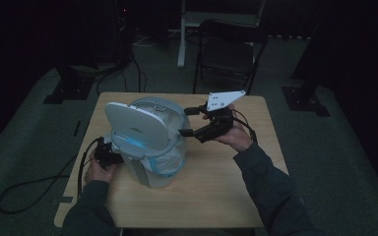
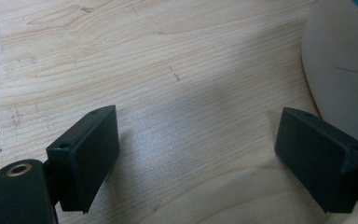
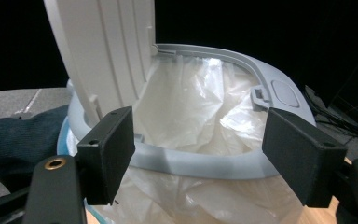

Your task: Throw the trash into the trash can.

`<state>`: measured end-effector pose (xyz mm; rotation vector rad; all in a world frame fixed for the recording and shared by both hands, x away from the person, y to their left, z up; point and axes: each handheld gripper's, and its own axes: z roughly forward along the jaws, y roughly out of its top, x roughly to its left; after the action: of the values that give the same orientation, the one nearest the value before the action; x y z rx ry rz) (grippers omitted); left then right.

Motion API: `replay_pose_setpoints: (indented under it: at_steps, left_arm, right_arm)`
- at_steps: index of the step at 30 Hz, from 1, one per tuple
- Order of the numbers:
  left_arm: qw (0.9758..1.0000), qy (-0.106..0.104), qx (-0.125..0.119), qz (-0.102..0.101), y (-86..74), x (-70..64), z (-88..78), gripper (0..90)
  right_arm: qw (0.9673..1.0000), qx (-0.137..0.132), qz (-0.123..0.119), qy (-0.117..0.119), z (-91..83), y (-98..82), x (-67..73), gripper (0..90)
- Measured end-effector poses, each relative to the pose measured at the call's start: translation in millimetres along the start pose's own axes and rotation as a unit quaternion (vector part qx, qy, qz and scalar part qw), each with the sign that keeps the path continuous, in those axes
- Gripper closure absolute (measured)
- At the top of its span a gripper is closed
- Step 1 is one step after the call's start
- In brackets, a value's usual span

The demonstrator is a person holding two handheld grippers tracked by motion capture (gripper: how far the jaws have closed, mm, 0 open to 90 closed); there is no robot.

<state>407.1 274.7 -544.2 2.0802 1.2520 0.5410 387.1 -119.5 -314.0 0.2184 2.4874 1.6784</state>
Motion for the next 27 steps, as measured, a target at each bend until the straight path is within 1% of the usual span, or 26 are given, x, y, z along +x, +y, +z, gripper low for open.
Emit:
replay_pose_setpoints:
  at_steps: [1, 5, 7, 14, 17, 27]
  left_arm:
    - [1.0, 0.0, 0.0, 0.0, 0.0, 0.0, -0.1, 14.5]
    - [1.0, 0.0, 0.0, 0.0, 0.0, 0.0, 0.0, 14.4]
    - [1.0, -0.001, 0.0, 0.0, 0.0, 0.1, -0.1, 14.4]
    - [1.0, 0.0, 0.0, 0.0, 0.0, 0.0, 0.0, 14.5]
    - [1.0, -0.001, 0.0, 0.0, 0.0, 0.1, -0.1, 14.4]
    - [1.0, 0.0, 0.0, 0.0, 0.0, 0.0, 0.0, 14.4]
  right_arm:
    - [1.0, 0.001, 0.0, 0.005, 1.4, 0.8, 1.5, 23.4]
    - [1.0, 0.001, -0.002, 0.01, 3.8, 1.8, 4.0, 22.5]
    - [0.9999, -0.001, -0.002, 0.016, 4.7, 2.9, 6.0, 22.1]
    - [0.9998, -0.004, -0.001, 0.022, 6.1, 4.6, 9.4, 22.5]
    - [0.9996, -0.007, 0.002, 0.028, 6.8, 5.6, 11.9, 22.3]
    - [0.9991, -0.013, -0.001, 0.041, 9.4, 11.0, 16.4, 21.3]
